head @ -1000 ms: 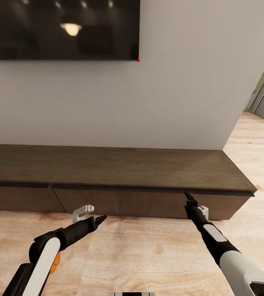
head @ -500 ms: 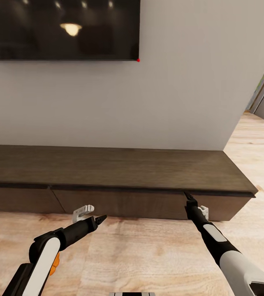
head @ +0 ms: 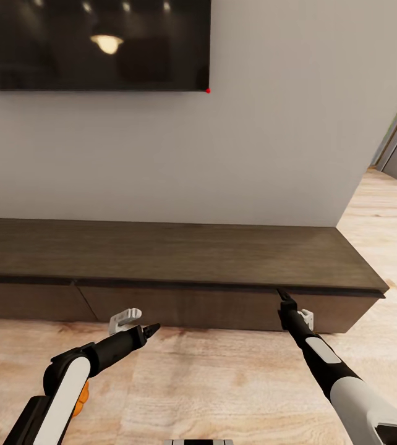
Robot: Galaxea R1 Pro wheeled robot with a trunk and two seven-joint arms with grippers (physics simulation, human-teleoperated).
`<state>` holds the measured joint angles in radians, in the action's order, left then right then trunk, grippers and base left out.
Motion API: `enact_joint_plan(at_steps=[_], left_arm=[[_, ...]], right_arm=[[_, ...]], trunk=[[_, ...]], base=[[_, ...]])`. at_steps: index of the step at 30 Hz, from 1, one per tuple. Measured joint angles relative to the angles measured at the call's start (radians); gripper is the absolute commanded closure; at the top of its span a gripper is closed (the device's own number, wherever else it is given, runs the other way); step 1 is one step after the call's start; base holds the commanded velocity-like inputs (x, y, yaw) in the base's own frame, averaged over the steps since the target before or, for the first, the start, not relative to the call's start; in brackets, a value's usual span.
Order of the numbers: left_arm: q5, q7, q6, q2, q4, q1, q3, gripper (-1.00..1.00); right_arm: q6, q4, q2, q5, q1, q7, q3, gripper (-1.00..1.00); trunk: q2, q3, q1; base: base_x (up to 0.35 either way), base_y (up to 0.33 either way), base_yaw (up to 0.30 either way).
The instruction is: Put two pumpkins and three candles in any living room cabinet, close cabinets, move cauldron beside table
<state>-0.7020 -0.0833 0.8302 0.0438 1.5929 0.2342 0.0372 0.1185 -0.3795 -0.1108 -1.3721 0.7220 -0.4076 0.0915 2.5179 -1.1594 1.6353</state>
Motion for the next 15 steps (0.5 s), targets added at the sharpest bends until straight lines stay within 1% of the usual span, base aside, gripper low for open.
enact_joint_plan(at_steps=[11,15], left_arm=[[0.000,0.000,0.000,0.000,0.000,0.000,0.000,-1.00],[-0.001,0.000,0.000,0.000,0.000,0.000,0.000,-1.00]], right_arm=[[0.001,-0.001,0.000,0.001,0.000,-0.006,0.000,-1.00],[0.000,-0.001,-0.001,0.003,0.000,-0.035,0.000,-1.00]], trunk=[[0.000,0.000,0.000],[0.000,0.000,0.000]], base=[[0.000,0.000,0.000],[0.000,0.000,0.000]])
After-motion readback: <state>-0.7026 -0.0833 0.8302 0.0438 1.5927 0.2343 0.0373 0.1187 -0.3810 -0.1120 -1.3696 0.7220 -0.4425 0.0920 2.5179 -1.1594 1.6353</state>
